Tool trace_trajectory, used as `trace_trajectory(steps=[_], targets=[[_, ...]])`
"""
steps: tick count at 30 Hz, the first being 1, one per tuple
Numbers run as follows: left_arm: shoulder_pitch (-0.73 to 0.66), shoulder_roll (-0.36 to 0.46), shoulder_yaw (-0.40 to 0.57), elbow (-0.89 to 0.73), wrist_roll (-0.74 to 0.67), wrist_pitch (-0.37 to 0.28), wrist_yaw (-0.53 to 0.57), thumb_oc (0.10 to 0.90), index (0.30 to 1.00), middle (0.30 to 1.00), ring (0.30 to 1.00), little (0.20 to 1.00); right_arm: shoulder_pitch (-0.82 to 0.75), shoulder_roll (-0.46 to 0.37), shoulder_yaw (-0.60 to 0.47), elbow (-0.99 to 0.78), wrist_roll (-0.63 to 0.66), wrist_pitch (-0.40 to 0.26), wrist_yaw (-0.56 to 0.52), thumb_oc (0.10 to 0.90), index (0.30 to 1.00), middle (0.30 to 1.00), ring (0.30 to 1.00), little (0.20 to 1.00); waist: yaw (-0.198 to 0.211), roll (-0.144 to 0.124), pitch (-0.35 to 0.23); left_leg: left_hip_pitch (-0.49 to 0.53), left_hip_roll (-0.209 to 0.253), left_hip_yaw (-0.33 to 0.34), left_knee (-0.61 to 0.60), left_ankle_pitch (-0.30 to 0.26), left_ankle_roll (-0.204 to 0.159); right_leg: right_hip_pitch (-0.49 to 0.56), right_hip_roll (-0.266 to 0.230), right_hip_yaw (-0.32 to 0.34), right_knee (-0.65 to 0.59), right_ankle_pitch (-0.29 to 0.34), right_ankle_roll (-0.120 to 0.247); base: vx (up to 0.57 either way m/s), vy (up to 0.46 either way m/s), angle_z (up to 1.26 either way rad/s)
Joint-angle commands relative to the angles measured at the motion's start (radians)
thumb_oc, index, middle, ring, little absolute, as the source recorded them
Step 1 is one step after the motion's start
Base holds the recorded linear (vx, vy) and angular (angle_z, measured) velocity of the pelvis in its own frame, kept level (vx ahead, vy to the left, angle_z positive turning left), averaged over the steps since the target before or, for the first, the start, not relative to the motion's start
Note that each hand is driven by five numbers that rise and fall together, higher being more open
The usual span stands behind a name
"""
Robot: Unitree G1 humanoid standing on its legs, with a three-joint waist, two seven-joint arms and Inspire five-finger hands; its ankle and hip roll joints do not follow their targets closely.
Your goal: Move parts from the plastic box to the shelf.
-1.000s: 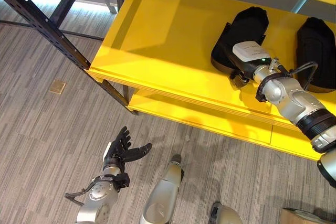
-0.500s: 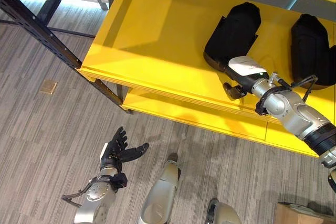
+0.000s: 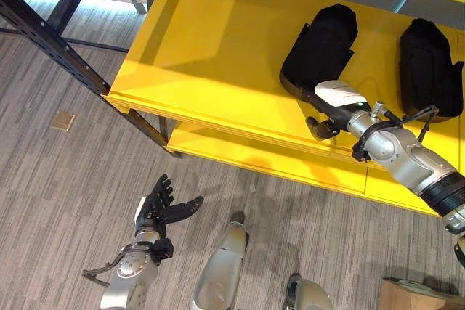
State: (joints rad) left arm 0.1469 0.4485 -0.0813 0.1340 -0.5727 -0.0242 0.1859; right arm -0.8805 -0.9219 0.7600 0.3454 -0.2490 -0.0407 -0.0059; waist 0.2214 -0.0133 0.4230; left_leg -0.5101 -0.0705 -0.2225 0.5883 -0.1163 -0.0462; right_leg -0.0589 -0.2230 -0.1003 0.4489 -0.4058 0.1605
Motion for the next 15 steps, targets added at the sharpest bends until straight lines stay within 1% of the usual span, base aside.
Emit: trace_trajectory(steps=[1, 12, 15], targets=[[0.045, 0.034, 0.043, -0.098, 0.04, -0.08, -0.002, 0.9, 1.0, 1.0, 1.0, 1.0, 0.008, -0.052, -0.06, -0.06, 0.03, -0.038, -0.008, 0.9, 1.0, 1.0, 1.0, 1.0, -0.006, 0.001, -0.067, -0.026, 0.109, -0.07, -0.009, -0.02, -0.036, -0.019, -0.006, 0.015, -0.009, 0.017, -0.08, 0.0, 0.0, 0.0], [0.055, 0.034, 0.064, -0.095, 0.043, -0.08, -0.002, 0.9, 1.0, 1.0, 1.0, 1.0, 0.048, -0.091, -0.09, -0.063, 0.028, -0.04, -0.007, 0.9, 1.0, 1.0, 1.0, 1.0, -0.015, 0.002, -0.063, -0.026, 0.113, -0.069, -0.016, -0.014, -0.039, -0.023, -0.006, 0.018, -0.008, 0.016, -0.078, 0.0, 0.0, 0.0], [0.058, 0.034, 0.069, -0.088, 0.041, -0.079, -0.005, 0.9, 1.0, 1.0, 1.0, 1.0, 0.064, -0.118, -0.103, -0.056, 0.022, -0.039, -0.008, 0.9, 1.0, 1.0, 1.0, 1.0, -0.019, 0.001, -0.063, -0.028, 0.115, -0.068, -0.017, -0.013, -0.039, -0.025, -0.005, 0.018, -0.008, 0.016, -0.08, 0.0, 0.0, 0.0]])
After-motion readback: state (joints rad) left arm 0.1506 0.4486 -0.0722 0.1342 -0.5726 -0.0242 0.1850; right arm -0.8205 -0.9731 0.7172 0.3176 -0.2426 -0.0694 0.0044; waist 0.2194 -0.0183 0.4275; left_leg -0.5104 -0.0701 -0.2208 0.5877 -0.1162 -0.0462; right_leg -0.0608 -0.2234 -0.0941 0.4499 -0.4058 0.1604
